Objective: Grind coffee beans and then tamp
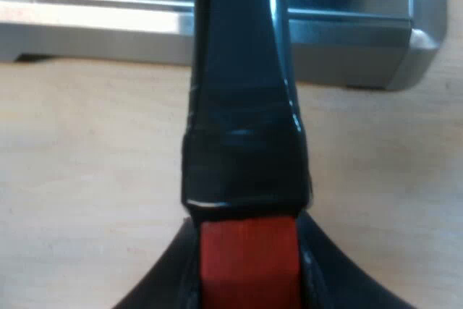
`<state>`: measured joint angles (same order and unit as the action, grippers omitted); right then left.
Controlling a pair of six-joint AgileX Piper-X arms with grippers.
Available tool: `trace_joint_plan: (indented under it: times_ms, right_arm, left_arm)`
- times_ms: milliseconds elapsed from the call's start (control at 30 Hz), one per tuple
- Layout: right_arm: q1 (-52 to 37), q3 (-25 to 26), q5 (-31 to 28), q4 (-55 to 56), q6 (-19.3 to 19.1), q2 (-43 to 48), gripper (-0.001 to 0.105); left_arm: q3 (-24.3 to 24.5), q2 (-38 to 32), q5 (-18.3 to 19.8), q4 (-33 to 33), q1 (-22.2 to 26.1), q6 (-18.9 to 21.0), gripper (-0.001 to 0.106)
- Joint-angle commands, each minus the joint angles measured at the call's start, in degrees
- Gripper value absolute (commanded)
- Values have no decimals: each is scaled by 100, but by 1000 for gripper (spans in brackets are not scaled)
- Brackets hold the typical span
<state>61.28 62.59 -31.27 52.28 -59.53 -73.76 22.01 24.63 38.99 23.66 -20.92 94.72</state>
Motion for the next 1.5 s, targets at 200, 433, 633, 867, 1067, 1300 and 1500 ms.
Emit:
trace_joint_plan:
  times_ms: [200,433,633,867,1067,1300,1500]
  right_arm:
    - [386,-221,-288,-5,127,416,0]
    - [880,-420,-356,-5,130,724,0]
    - [1321,-515,-480,-5,76,953,0]
    - [1764,-742,-511,-17,-263,1068,0]
    - [1836,-974,-444,-439,-725,1068,0]
    - [1820,-1252,-168,-1088,-1050,1068,0]
    - [1618,-1672,384,-1713,-1277,1068,0]
  left_arm:
    - [19,-721,72,709,-24,60,65]
    - [40,-1384,8,1251,-24,60,65]
    - [165,-1737,-104,1582,-24,60,65]
    - [182,-1789,-342,1789,-24,60,65]
    - [182,-1789,-599,1861,-24,60,65]
    - [120,-1789,-624,1861,-24,60,65]
    - [120,-1789,-624,1861,-24,60,65]
